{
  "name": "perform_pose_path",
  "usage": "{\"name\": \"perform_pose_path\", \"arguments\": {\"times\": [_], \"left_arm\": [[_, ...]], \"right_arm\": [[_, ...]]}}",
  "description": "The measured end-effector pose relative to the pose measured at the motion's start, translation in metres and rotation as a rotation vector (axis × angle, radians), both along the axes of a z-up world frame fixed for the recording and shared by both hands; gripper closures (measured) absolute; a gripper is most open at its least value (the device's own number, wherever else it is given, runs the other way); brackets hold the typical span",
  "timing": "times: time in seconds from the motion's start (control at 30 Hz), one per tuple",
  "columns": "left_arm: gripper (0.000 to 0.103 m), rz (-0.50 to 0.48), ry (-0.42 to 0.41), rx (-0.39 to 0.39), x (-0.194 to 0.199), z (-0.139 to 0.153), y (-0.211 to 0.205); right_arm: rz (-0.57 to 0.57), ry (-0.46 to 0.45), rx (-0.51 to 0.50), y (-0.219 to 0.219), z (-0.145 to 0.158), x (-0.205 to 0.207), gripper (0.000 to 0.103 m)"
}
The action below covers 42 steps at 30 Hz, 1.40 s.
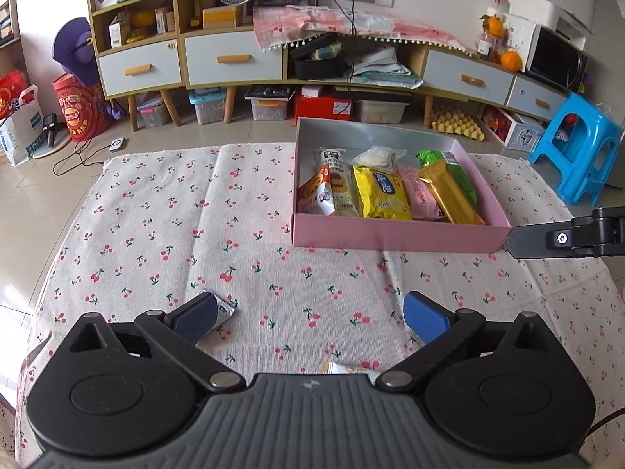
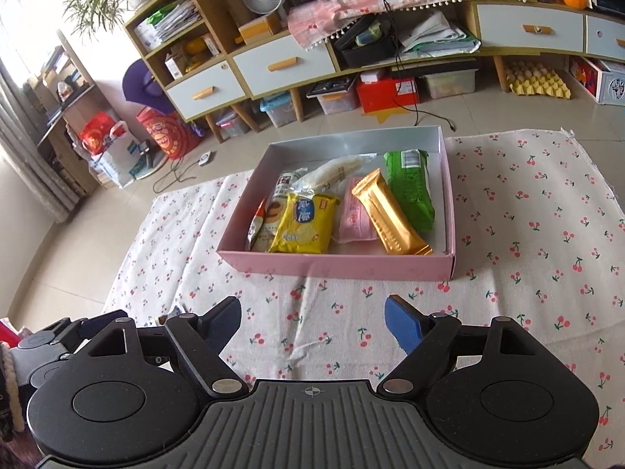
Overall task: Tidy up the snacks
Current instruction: 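Move both open tools back over the remaining snacks on the table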
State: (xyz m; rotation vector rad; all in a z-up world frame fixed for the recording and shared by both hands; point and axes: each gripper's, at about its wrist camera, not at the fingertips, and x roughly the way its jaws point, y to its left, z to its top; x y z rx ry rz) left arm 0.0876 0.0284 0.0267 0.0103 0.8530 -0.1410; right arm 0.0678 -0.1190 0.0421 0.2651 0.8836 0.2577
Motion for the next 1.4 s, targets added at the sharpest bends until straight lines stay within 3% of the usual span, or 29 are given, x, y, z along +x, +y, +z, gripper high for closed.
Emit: {"name": "perform_pose_path", "arguments": {"times": [0.13,0.53,0.7,1.1,1.2,1.27,1.33,1.4], "left_arm": [[0.001,-0.036,0.006,0.008,-0.01,-0.007,-0.001],[0.002,-0.179,0.052,0.063,-0.033,-0.026,0.008],[0.004,-0.197,0.094,0.086,-0.034,-0.039,0.006],[0.004,-0.16,0.154,0.126,-0.03,-0.053,0.007],[0.004,-0.159,0.152,0.127,-0.029,-0.055,0.008],[0.006,-0.161,0.152,0.13,-0.028,-0.056,0.007],[0.006,-0.165,0.148,0.13,-0.028,-0.057,0.004],[0.006,-0.171,0.143,0.126,-0.028,-0.057,0.002]], "right_arm": [[0.029,-0.051,-0.06,0.011,-0.01,-0.016,0.013],[0.247,-0.064,-0.195,0.04,-0.052,-0.055,0.012],[0.258,-0.058,-0.246,0.039,-0.065,-0.062,0.012],[0.249,-0.01,-0.221,0.047,-0.079,-0.05,0.013],[0.232,-0.001,-0.252,0.048,-0.082,-0.047,0.016],[0.227,0.011,-0.257,0.046,-0.084,-0.045,0.026],[0.219,0.033,-0.262,0.042,-0.087,-0.042,0.046],[0.199,0.033,-0.28,0.039,-0.088,-0.042,0.059]]}}
